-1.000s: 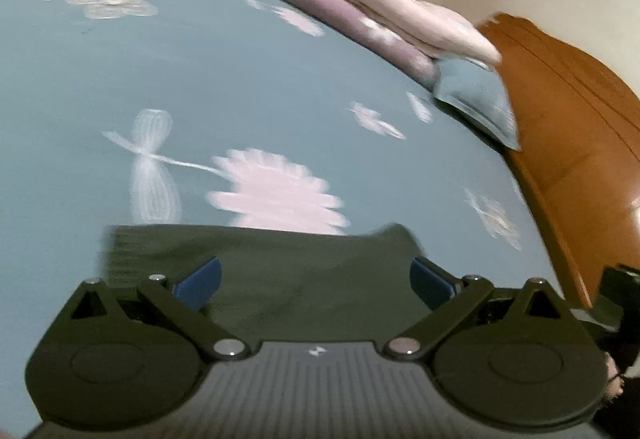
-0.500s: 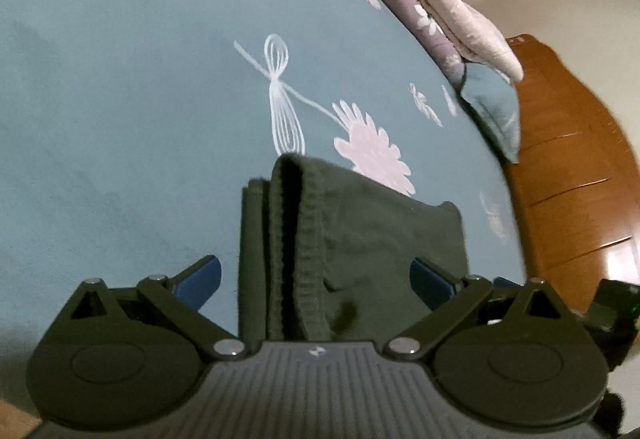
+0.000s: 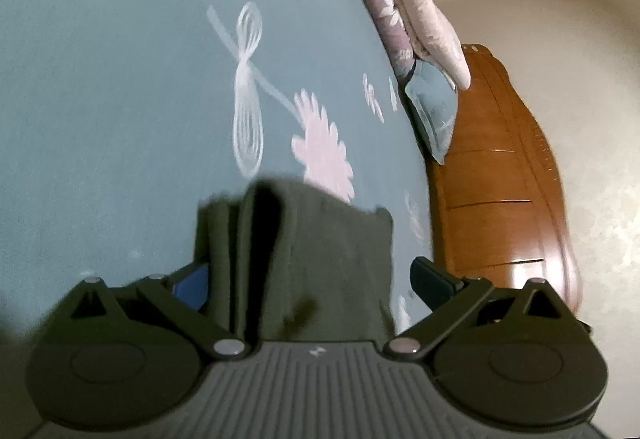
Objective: Fold clothes
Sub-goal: 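Lower the left gripper onto the folded garment's ribbed edge, then close the left gripper on the ribbed edge of the dark green garment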
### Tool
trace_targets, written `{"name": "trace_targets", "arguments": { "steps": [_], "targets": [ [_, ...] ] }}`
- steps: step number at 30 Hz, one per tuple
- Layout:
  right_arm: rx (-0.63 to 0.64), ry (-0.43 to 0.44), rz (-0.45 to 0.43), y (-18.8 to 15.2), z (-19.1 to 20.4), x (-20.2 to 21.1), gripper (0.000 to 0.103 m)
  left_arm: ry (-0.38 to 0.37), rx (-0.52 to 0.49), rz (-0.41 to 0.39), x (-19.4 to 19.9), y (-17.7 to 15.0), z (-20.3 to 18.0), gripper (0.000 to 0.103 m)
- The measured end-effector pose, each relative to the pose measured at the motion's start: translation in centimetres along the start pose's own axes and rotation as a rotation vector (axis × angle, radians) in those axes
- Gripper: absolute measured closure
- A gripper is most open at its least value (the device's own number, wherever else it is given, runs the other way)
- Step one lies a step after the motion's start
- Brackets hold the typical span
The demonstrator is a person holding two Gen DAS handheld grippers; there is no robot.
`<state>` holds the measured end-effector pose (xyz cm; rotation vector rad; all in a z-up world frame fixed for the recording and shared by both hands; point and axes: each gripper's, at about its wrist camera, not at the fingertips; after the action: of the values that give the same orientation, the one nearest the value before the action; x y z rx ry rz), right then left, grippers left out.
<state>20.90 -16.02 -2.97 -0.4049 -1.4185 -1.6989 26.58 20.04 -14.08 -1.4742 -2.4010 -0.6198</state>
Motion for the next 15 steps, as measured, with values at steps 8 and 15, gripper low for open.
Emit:
{"name": "trace_targets", "arguments": {
  "steps": [8,15],
  "targets": [
    [-0.014,0.013,-0.017,0.2,-1.4,0.5,0.0,0.038,-0.006,0.035,-1.1,-0.1,-1.2,0.003],
    [-0.016,0.058,-0.023,0.2,-3.4,0.9,0.0,0.056,0.032,0.024,-2.1,-0.8,-1.6,0.003]
  ]
}}
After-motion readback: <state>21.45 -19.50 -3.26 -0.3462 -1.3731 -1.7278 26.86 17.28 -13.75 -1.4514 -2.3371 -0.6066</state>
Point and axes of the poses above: each gripper's, at about its wrist camera, not at the fingertips, and x roughly against the way its jaws point, z to its left, y to its top, and after that the axes turned 4 degrees about -x, right-handed
